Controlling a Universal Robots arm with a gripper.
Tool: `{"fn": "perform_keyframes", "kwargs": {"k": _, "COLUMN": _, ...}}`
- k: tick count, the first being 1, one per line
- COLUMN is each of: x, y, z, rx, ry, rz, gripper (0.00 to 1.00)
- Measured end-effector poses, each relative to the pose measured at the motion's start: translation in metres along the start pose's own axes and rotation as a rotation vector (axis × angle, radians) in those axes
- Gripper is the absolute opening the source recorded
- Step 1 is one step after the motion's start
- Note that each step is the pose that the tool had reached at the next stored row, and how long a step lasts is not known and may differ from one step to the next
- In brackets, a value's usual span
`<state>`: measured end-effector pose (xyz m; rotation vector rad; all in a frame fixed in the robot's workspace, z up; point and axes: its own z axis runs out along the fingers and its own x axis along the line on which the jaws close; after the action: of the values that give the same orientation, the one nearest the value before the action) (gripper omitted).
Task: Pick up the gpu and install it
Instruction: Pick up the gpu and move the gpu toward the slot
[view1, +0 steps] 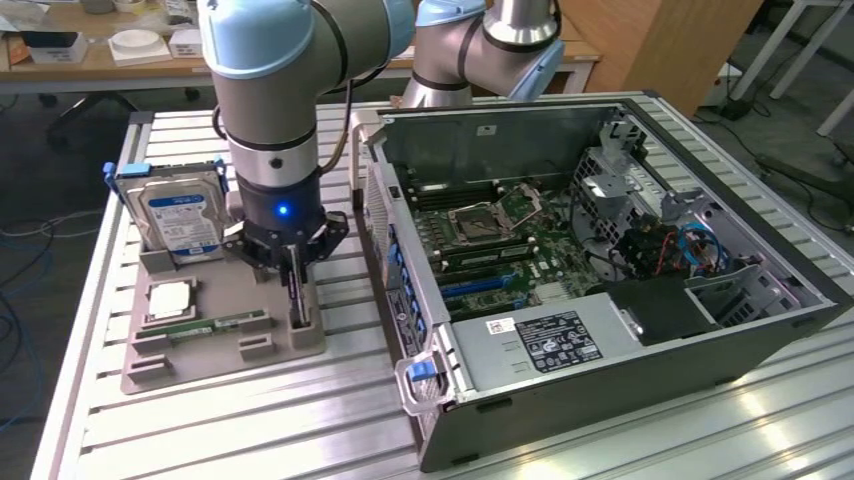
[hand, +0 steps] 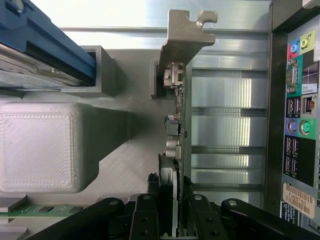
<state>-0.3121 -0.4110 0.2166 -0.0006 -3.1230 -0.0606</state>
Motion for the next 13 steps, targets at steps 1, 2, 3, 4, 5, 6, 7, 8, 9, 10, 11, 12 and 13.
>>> {"fn": "perform_keyframes", "kwargs": {"k": 1, "x": 0.0, "y": 0.0, "z": 0.0, "rx": -0.0001, "ry": 0.0, "rz": 0.0, "gripper": 0.28}}
{"fn": "perform_keyframes", "kwargs": {"k": 2, "x": 0.0, "y": 0.0, "z": 0.0, "rx": 0.0, "ry": 0.0, "rz": 0.0, "gripper": 0.27}}
{"fn": "perform_keyframes", "kwargs": {"k": 3, "x": 0.0, "y": 0.0, "z": 0.0, "rx": -0.0001, "ry": 0.0, "rz": 0.0, "gripper": 0.27}}
{"fn": "perform_keyframes", "kwargs": {"k": 4, "x": 0.0, "y": 0.0, "z": 0.0, "rx": -0.0001, "ry": 0.0, "rz": 0.0, "gripper": 0.27}}
{"fn": "perform_keyframes", "kwargs": {"k": 5, "x": 0.0, "y": 0.0, "z": 0.0, "rx": 0.0, "ry": 0.0, "rz": 0.0, "gripper": 0.27}}
{"fn": "perform_keyframes", "kwargs": {"k": 6, "x": 0.0, "y": 0.0, "z": 0.0, "rx": 0.0, "ry": 0.0, "rz": 0.0, "gripper": 0.27}}
{"fn": "perform_keyframes", "kwargs": {"k": 7, "x": 0.0, "y": 0.0, "z": 0.0, "rx": -0.0001, "ry": 0.0, "rz": 0.0, "gripper": 0.27}}
{"fn": "perform_keyframes", "kwargs": {"k": 8, "x": 0.0, "y": 0.0, "z": 0.0, "rx": -0.0001, "ry": 0.0, "rz": 0.0, "gripper": 0.27}}
{"fn": "perform_keyframes", "kwargs": {"k": 9, "x": 0.0, "y": 0.0, "z": 0.0, "rx": -0.0001, "ry": 0.0, "rz": 0.0, "gripper": 0.27}}
{"fn": "perform_keyframes", "kwargs": {"k": 10, "x": 0.0, "y": 0.0, "z": 0.0, "rx": -0.0001, "ry": 0.0, "rz": 0.0, "gripper": 0.27}}
{"fn": "perform_keyframes", "kwargs": {"k": 11, "x": 0.0, "y": 0.0, "z": 0.0, "rx": -0.0001, "ry": 0.0, "rz": 0.0, "gripper": 0.27}}
{"fn": "perform_keyframes", "kwargs": {"k": 12, "x": 0.0, "y": 0.0, "z": 0.0, "rx": -0.0001, "ry": -0.0001, "rz": 0.0, "gripper": 0.27}}
{"fn": "perform_keyframes", "kwargs": {"k": 13, "x": 0.0, "y": 0.0, "z": 0.0, "rx": -0.0001, "ry": 0.0, "rz": 0.0, "gripper": 0.27}}
